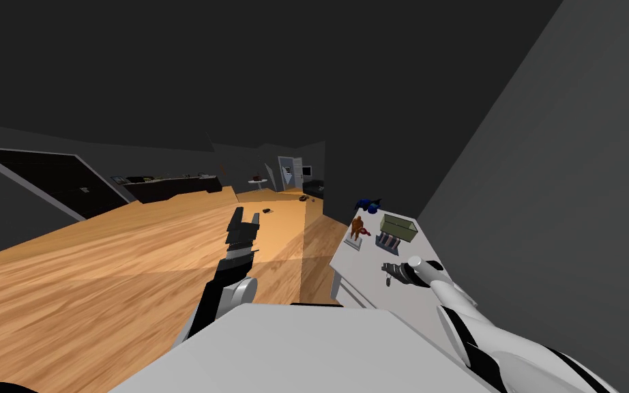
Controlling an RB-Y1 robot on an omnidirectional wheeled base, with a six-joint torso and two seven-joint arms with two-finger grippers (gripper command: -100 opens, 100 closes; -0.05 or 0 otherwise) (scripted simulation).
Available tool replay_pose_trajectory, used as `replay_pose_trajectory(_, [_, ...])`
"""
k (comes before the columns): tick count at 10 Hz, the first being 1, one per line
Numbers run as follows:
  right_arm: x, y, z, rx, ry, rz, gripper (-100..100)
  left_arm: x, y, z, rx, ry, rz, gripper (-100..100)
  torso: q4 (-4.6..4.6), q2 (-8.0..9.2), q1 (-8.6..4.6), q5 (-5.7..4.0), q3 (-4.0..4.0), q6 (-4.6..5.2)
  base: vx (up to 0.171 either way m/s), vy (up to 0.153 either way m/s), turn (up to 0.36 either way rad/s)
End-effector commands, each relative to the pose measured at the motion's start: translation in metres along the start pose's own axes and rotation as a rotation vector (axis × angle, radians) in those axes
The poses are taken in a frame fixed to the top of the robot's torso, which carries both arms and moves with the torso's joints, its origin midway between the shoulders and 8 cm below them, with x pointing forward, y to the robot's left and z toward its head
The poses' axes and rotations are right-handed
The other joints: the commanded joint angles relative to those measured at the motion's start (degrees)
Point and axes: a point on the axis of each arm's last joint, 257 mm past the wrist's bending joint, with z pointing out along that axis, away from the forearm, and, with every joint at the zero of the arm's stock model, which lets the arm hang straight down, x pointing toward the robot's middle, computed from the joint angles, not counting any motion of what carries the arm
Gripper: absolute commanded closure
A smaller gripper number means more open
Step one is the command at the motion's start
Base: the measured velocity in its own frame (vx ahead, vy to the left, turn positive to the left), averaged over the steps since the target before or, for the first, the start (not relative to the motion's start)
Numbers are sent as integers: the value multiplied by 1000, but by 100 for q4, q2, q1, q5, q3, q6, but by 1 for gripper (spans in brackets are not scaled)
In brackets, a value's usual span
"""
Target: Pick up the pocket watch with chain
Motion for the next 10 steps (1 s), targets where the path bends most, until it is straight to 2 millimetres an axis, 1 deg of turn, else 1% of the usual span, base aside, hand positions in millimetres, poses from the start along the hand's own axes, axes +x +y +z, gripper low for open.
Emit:
replay_pose_trajectory(1, [0, 0, 0, 0, 0, 0, 100, 0, 0, 0, 0, 0, 0, 0, 0, 0, 0, 0, 0, 0, 0, 0, 0])
replay_pose_trajectory(4, [0, 0, 0, 0, 0, 2, 100, 0, 0, 0, 0, 0, 0, 0, 2, 6, 2, 0, 4, -5, 0, 0, 0])
replay_pose_trajectory(5, [0, 0, 0, 0, 0, 3, 0, 0, 0, 0, 0, 0, 0, 0, 2, 6, 2, 0, 4, -5, 0, 0, 0])
replay_pose_trajectory(6, [11, 2, -10, -1, 1, 4, 100, 0, 0, 0, 0, 0, 0, 0, 2, 6, 2, 0, 4, -6, -53, 29, 41])
replay_pose_trajectory(8, [14, 3, -14, -2, 1, 6, 100, 0, 0, 0, 0, 0, 0, 0, 6, 29, 15, 3, 17, -5, -53, 29, 12])
replay_pose_trajectory(9, [13, 3, -11, -2, 2, 5, 100, 0, 0, 0, 0, 0, 0, 0, 7, 27, 14, 4, 17, -6, -16, 10, -4])
replay_pose_trajectory(10, [13, 3, -11, -1, 1, 6, 0, 0, 0, 0, 0, 0, 0, 0, 5, 19, 9, 2, 12, -8, 0, 0, 0])
